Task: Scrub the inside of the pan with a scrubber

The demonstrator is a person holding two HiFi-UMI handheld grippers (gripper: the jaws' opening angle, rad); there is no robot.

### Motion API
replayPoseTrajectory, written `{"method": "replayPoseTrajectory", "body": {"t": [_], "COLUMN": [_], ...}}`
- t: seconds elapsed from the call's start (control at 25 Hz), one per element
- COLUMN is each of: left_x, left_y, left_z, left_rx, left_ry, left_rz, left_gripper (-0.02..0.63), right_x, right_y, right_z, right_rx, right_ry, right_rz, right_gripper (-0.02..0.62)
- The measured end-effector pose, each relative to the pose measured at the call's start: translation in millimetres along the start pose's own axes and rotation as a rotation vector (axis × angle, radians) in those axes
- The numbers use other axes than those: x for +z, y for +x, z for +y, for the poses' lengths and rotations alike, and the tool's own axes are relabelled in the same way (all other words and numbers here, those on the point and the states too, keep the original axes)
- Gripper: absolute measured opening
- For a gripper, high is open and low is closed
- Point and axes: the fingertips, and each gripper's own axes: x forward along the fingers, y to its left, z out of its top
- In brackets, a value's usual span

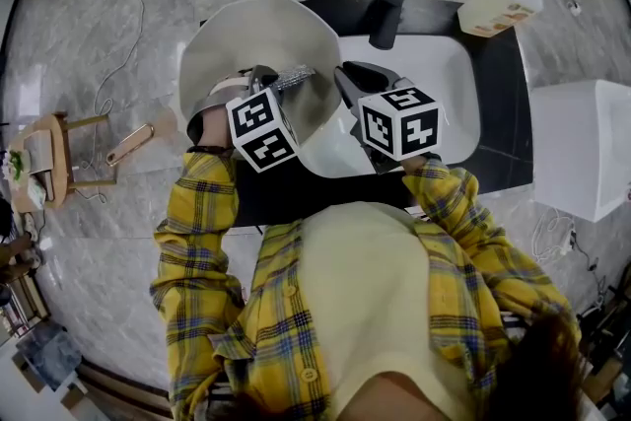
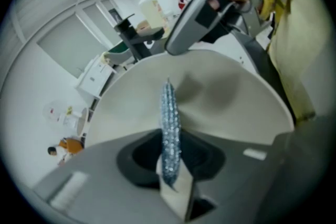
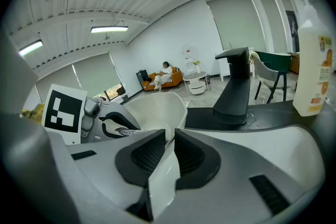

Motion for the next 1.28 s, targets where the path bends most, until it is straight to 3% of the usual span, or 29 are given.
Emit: {"method": "replayPoseTrajectory", "body": {"t": [0.72,0.92,1.28], "left_x": [-6.2,-7.6,-11.7], "left_y": [-28.0,-37.0,-43.0], "left_z": [-43.8,-48.3,-30.8], "left_rx": [-0.243,-0.311,-0.24], "left_ry": [0.048,-0.034,0.025], "left_rz": [-0.024,-0.068,-0.101], "left_gripper": [0.091,0.094,0.091], "right_x": [0.6,0.3,0.2], "right_y": [-0.7,-0.7,-0.6], "right_z": [-0.6,-1.2,-1.4], "right_rx": [0.0,0.0,0.0], "right_ry": [-0.003,-0.003,-0.003], "right_rz": [-0.001,-0.001,-0.001], "right_gripper": [0.018,0.018,0.018]}}
